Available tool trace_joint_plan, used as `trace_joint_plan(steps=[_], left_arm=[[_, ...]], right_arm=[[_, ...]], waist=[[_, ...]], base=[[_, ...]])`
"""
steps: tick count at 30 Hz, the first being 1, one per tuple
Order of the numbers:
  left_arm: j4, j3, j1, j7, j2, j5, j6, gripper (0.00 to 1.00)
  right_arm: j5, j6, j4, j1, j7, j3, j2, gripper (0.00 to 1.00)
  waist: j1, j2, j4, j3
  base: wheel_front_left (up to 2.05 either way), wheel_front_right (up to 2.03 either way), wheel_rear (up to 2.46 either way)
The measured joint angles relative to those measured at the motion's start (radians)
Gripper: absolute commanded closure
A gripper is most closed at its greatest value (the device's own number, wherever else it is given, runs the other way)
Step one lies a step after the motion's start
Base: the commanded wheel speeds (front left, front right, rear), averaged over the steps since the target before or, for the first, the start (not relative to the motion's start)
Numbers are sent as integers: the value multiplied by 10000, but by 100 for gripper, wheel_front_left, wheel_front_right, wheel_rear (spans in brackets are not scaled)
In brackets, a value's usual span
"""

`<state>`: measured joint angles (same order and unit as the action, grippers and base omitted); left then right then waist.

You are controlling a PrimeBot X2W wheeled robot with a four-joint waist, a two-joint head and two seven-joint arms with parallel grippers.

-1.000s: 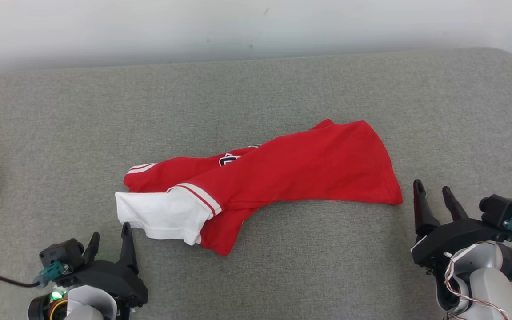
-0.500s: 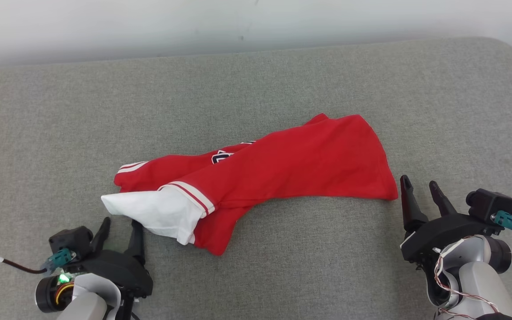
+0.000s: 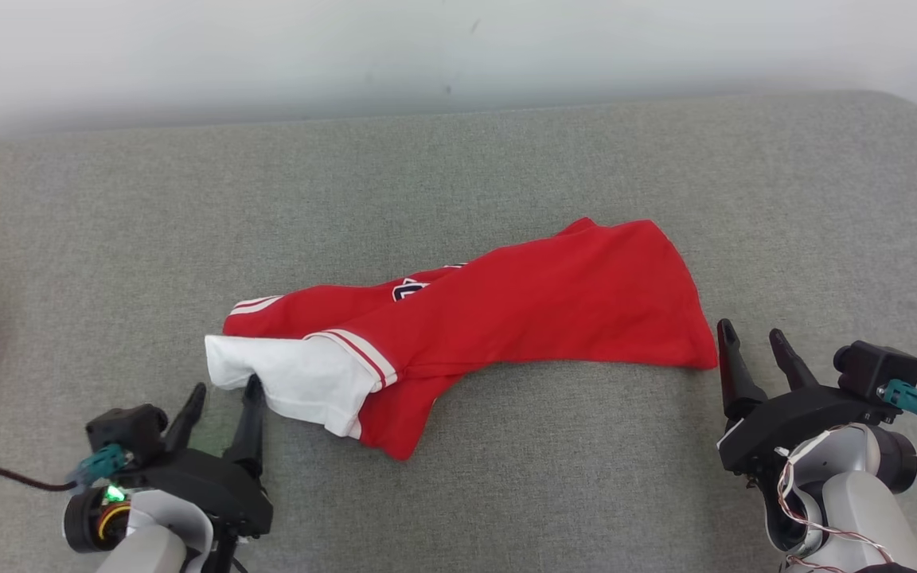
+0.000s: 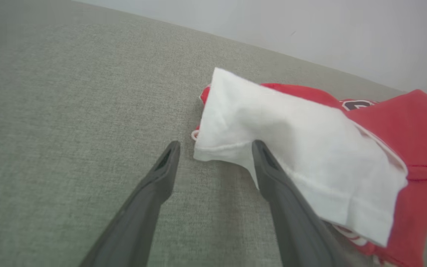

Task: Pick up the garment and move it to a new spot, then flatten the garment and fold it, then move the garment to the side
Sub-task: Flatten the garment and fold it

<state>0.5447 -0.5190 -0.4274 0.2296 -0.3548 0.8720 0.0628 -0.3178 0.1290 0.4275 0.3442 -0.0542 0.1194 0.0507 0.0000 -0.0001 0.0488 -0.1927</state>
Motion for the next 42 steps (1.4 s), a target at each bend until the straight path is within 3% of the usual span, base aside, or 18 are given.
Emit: trace_joint_plan(steps=[4,5,7,11,16,20,28,32,33,34,42], left_arm=[[349,-178,-201,-385,169,0,79,0],[428,-186,-284,-441,215,13,75,12],[522,-201,-400,-472,272,25,65,100],[589,-90,-449,-510,259,109,98,100],[198,142,-116,-420,130,353,502,100],[-884,353,589,-602,-169,489,1091,100],[-4374,782,2793,-2013,-930,1473,2435,100],[-5356,740,3544,-2487,-1256,1630,3074,100],[-5398,688,3637,-2475,-1331,1501,3260,86],[-5398,642,3675,-2376,-1411,1266,3398,0],[-4552,397,3890,-1908,-1473,516,4040,0]], right_arm=[[0,0,-56,2,-67,-105,0,0],[-2,0,-77,2,-71,-150,0,0],[-6,0,-127,0,-77,-192,0,0],[-4,0,-211,-68,-75,-75,2,0],[31,0,-286,-219,-77,153,6,0],[46,0,-355,-364,-86,336,-2,0],[111,0,-598,-583,-213,723,-6,0],[134,0,-709,-590,-247,886,-4,0],[136,0,-721,-590,-247,894,-6,0],[136,0,-723,-590,-249,913,-2,0],[134,0,-803,-785,-272,924,-4,0]], waist=[[0,0,17,40],[0,0,47,44],[0,2,124,53],[0,2,312,70],[0,2,301,130],[0,2,150,159],[-1,1,-225,183],[-1,1,-321,104],[0,1,-332,82],[-1,1,-340,63],[0,1,-288,125]], base=[[0,0,0],[0,0,0],[0,0,0],[0,0,0],[0,0,0],[0,0,0],[0,0,0],[0,0,0],[0,0,0],[0,0,0],[0,0,0]])
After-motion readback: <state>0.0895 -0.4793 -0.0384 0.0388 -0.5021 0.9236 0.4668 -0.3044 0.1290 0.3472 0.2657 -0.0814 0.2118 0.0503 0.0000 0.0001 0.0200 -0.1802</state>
